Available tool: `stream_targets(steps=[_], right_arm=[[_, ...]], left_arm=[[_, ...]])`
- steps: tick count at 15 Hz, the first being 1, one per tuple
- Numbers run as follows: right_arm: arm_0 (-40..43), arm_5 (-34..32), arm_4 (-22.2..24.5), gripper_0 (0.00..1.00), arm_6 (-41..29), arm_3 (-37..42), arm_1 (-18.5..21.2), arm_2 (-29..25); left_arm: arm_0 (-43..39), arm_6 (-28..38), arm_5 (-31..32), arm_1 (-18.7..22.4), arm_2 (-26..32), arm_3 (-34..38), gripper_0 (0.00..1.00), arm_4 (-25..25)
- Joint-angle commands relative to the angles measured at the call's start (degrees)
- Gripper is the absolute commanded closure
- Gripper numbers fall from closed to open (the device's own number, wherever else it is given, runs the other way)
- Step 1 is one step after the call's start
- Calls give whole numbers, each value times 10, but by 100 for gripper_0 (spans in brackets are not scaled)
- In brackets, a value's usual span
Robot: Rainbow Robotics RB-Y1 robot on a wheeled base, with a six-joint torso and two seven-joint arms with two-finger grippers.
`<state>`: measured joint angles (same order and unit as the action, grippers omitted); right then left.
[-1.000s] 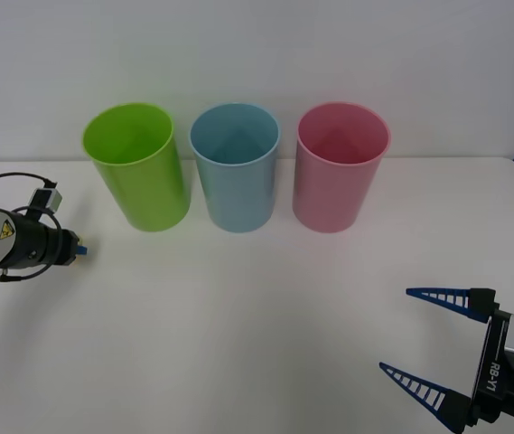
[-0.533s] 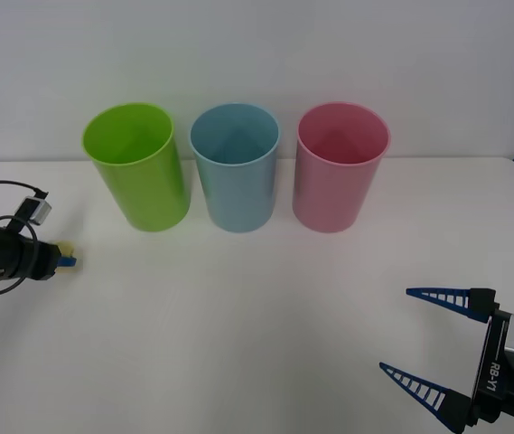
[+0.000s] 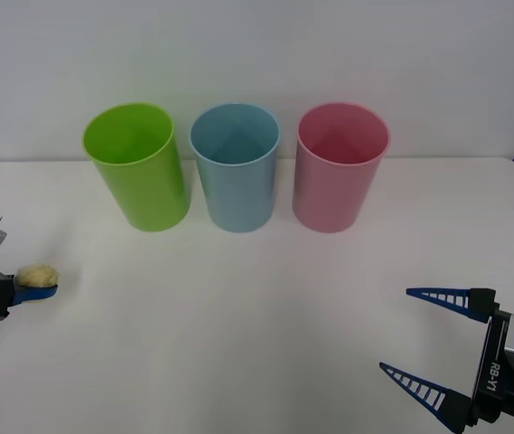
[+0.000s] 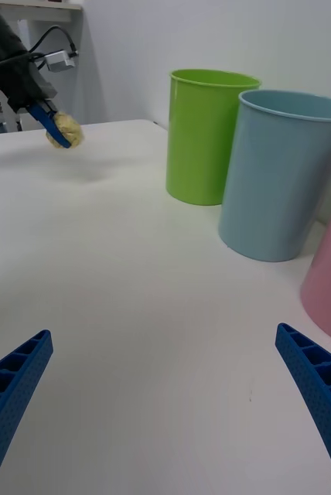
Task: Put cans in the blue bin and PET bottles in the pink bin and trash in the green bin.
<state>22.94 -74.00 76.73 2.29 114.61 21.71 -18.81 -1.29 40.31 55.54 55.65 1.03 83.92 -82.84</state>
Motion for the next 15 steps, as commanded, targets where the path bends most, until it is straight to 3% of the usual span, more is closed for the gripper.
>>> stream_targets(steps=[1,3,6,11,15], right_arm=[[0,0,0,0,0,0,0,0],[0,0,0,0,0,0,0,0],[0,0,0,0,0,0,0,0],[0,0,0,0,0,0,0,0],[0,0,0,0,0,0,0,0]], left_arm=[[-42,-68,11,-5,28,38,100,101],[-68,-93,19,-41,73,76,100,127],[-73,-96,12,-85,114,102,100,116],[-88,-78,-110,-86,112,167,100,169],[-92,-5,-221,-50,112,241,100,196]])
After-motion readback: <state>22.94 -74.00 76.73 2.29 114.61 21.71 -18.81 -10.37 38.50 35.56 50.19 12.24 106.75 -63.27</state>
